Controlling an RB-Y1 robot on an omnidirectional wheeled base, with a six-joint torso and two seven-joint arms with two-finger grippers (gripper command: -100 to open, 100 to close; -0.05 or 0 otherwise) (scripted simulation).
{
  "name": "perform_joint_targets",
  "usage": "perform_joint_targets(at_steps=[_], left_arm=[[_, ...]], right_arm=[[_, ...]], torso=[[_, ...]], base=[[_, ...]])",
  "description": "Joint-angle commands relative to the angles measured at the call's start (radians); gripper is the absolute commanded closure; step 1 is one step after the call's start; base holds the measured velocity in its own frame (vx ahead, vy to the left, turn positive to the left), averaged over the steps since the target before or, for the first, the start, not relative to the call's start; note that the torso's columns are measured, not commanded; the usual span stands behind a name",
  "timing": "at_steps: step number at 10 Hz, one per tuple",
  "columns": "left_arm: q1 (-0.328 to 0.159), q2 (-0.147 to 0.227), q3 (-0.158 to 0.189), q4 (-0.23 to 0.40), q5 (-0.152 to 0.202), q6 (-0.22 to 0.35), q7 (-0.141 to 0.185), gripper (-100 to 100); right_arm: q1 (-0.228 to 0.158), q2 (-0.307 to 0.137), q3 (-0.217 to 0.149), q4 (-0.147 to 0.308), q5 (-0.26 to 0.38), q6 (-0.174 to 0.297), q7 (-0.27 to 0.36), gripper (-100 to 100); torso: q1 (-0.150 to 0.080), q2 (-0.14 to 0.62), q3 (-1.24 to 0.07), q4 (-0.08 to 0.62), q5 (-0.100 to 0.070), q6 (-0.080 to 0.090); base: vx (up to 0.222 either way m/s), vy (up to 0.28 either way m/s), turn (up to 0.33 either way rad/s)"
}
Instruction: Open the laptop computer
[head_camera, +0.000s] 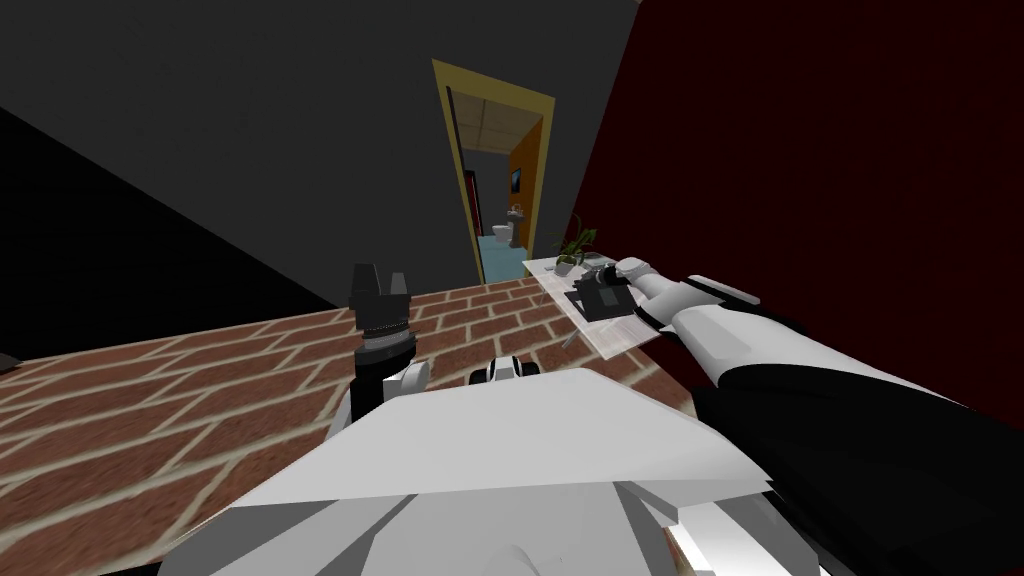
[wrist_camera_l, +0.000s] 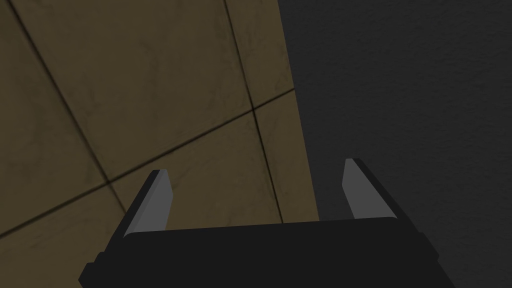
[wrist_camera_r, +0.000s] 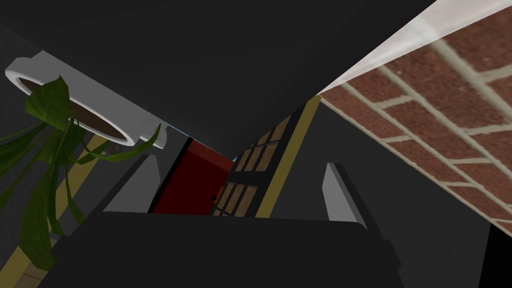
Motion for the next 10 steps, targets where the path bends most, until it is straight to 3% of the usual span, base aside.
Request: perform_joint_targets(at_steps=[1,2,3,4,5,6,8,9,10], left_arm=[[0.000,0.000,0.000,0.000,0.000,0.000,0.000,0],[0.000,0.000,0.000,0.000,0.000,0.000,0.000,0],[0.000,0.000,0.000,0.000,0.000,0.000,0.000,0],[0.000,0.000,0.000,0.000,0.000,0.000,0.000,0],[0.000,0.000,0.000,0.000,0.000,0.000,0.000,0],[0.000,0.000,0.000,0.000,0.000,0.000,0.000,0],[0.000,0.000,0.000,0.000,0.000,0.000,0.000,0],[0.000,0.000,0.000,0.000,0.000,0.000,0.000,0],[0.000,0.000,0.000,0.000,0.000,0.000,0.000,0]], right_arm=[[0.020,-0.030,0.034,-0.015,-0.050,-0.007,0.016,100],[0.020,-0.030,0.034,-0.015,-0.050,-0.007,0.016,100],[0.040,-0.061,0.068,-0.031,-0.095,-0.014,0.032,100],[0.040,-0.061,0.068,-0.031,-0.100,-0.014,0.032,100],[0.060,-0.091,0.102,-0.046,-0.139,-0.020,0.048,100],[0.060,-0.091,0.102,-0.075,-0.150,-0.020,0.047,100],[0.060,-0.091,0.102,-0.046,-0.150,-0.020,0.048,100],[0.080,-0.121,0.136,-0.062,-0.199,-0.027,0.064,100],[0.080,-0.121,0.136,-0.069,-0.200,-0.027,0.064,100]], torso=[[0.001,0.001,0.001,0.000,0.000,0.000],[0.002,-0.001,0.000,0.000,0.001,0.000],[0.002,-0.001,0.000,0.000,0.001,0.000],[0.001,-0.001,0.000,0.000,0.000,0.000],[0.000,0.000,0.000,0.000,0.000,0.000],[0.000,0.001,0.001,0.000,0.000,0.000],[-0.001,0.002,0.001,0.001,-0.001,-0.001],[-0.002,0.002,0.002,0.001,-0.001,0.000],[0.000,0.000,0.001,0.000,0.000,0.000]], base=[[0.058,0.034,0.009],[0.063,0.036,-0.004],[0.076,0.046,0.008],[0.069,0.045,0.001],[0.079,0.052,0.013],[0.065,0.038,-0.017],[0.010,0.007,0.006],[0.037,0.018,0.013],[0.052,0.024,-0.008]])
